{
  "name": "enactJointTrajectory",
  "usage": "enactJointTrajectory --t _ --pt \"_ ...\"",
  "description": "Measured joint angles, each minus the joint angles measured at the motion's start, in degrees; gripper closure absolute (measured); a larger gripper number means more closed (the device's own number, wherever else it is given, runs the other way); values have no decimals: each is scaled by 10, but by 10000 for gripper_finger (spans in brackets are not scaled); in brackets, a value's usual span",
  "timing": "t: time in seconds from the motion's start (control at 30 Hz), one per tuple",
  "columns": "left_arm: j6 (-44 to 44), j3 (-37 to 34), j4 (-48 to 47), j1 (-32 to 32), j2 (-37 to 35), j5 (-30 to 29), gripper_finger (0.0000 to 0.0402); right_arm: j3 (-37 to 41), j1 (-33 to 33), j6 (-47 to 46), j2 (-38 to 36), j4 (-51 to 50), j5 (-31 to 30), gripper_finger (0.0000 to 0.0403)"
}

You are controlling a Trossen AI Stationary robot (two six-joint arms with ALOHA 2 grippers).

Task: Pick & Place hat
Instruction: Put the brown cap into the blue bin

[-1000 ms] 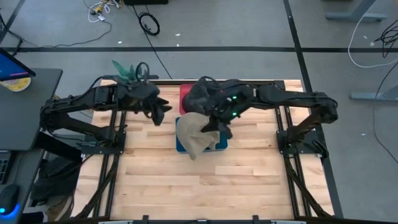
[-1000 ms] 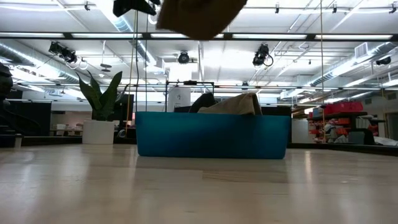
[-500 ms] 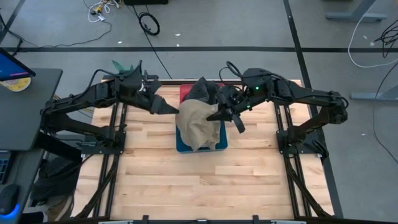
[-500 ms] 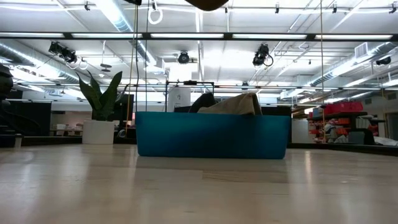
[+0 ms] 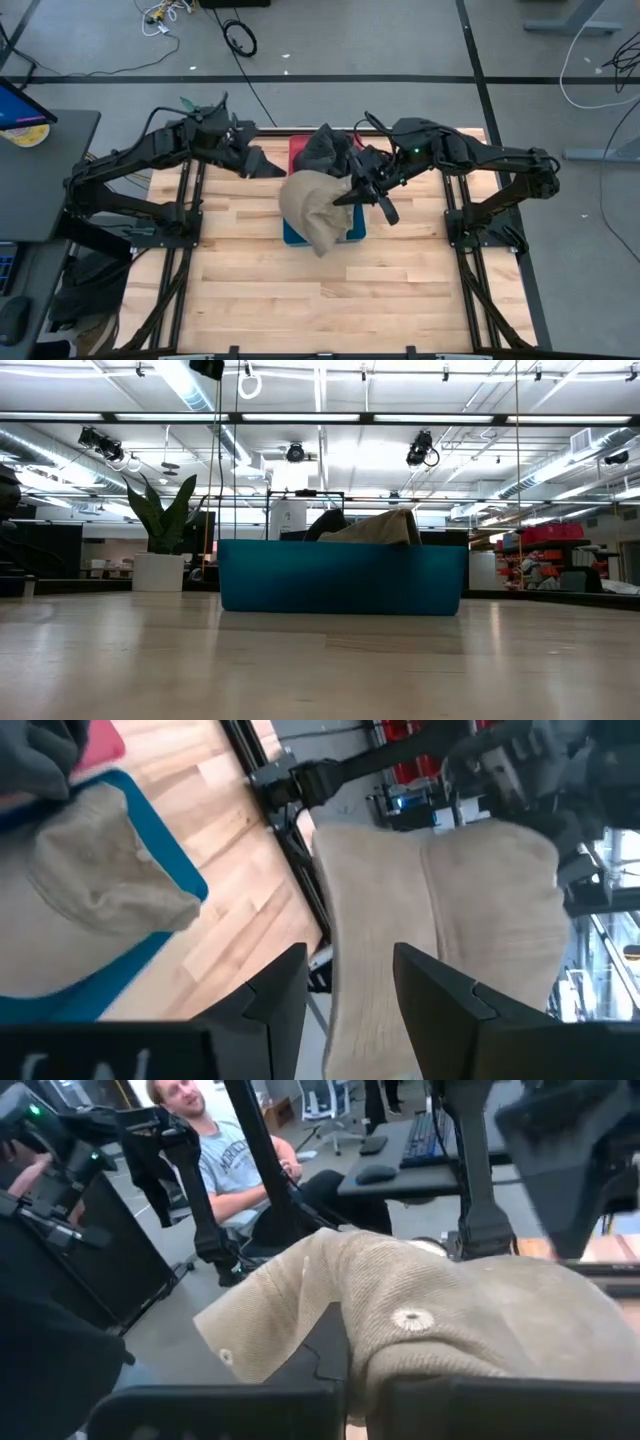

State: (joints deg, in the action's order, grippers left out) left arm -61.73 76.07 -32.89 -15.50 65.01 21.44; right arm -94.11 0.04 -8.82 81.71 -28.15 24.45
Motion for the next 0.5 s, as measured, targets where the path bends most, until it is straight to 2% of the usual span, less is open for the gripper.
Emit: enactJointTrajectory --t 0.2,0.37,0.5 --pt "-15 0 0 25 9 -22 248 0 15 16 0 30 0 400" --pt "-29 -1 61 52 31 -24 247 0 15 18 0 33 0 400" --pt "-38 0 116 76 48 -1 248 0 16 22 0 33 0 400"
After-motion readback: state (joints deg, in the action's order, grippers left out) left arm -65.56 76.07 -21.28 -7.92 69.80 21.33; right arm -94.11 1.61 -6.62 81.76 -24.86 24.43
